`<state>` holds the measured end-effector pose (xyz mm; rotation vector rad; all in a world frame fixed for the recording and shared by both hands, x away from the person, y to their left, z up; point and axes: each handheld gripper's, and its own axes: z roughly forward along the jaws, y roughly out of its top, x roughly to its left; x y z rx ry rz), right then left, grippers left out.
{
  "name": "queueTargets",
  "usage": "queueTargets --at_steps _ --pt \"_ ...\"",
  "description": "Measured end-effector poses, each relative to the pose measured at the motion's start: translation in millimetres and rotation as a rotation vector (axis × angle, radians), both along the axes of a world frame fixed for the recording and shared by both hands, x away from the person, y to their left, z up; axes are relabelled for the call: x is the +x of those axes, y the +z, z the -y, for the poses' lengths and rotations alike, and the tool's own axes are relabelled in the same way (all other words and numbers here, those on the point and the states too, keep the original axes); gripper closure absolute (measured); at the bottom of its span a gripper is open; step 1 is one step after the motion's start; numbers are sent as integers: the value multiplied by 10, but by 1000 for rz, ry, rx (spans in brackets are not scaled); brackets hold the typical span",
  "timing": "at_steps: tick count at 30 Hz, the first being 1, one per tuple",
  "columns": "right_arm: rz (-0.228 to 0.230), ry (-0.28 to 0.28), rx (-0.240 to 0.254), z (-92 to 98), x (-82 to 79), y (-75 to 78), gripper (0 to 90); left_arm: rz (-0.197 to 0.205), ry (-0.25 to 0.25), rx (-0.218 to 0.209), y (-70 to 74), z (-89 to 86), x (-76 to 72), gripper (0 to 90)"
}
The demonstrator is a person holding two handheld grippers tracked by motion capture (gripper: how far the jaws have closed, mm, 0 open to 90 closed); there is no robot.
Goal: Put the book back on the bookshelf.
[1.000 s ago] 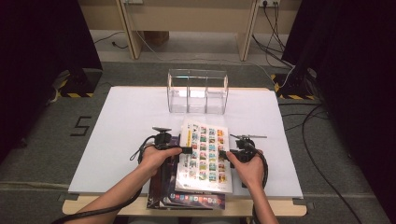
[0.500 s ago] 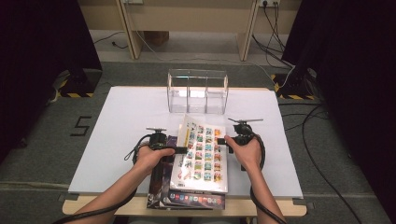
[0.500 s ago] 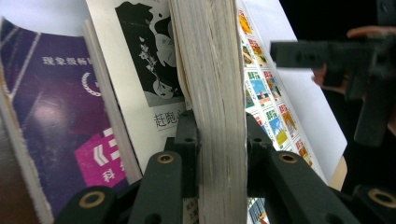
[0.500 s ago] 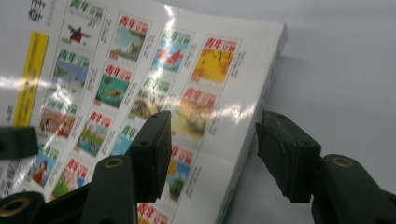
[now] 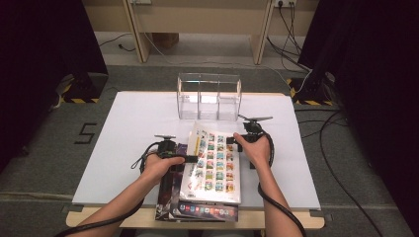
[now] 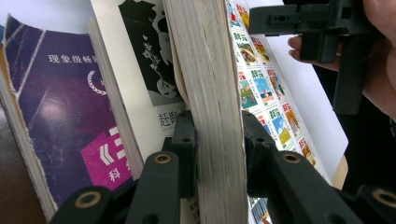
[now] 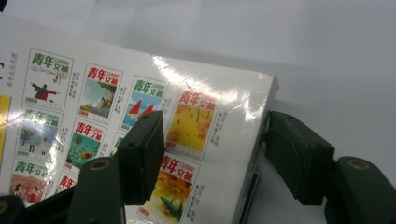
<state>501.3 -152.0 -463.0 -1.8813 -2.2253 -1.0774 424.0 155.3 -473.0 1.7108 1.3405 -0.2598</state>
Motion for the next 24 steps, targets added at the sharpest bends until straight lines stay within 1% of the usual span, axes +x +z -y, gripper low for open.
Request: queueTargets --at_steps 1,4,5,7,8,9,11,13,14,15,17,18,20,22,23,24 --pt "-1 3 15 12 35 -18 364 -2 0 0 -1 -1 3 707" --pt "-3 6 29 20 63 -39 344 -6 -1 3 -6 -2 12 699" --pt "-12 -1 36 22 71 -44 335 -8 1 1 -8 -1 17 697" --pt "-31 -11 82 40 95 -86 329 -13 -2 1 -11 -4 25 692" --pt "-32 -17 126 46 105 -132 323 -13 -3 3 -11 -5 27 690" --pt "-33 -14 137 54 106 -138 325 -13 -5 7 -10 -4 30 687" --pt "-26 -4 132 57 108 -138 331 -15 -8 16 -4 1 35 684" --pt "-3 18 114 53 105 -124 357 -20 -17 33 10 5 47 680" --pt "9 21 96 45 100 -94 396 -20 -19 43 17 7 51 678" --pt "31 30 75 43 91 -53 434 -21 -25 54 23 6 58 674" --pt "66 43 39 31 63 67 500 -27 -36 60 22 -4 73 666" --pt "66 43 39 31 63 67 500 -32 -38 59 22 -7 77 666" --pt "84 45 40 30 53 102 533 -39 -38 61 20 -14 82 662" --pt "99 37 54 25 31 157 568 -45 -32 61 16 -22 87 659" --pt "117 44 61 25 19 193 597 -52 -33 60 18 -31 92 657" --pt "122 44 69 13 4 248 610 -55 -33 60 16 -37 96 657"
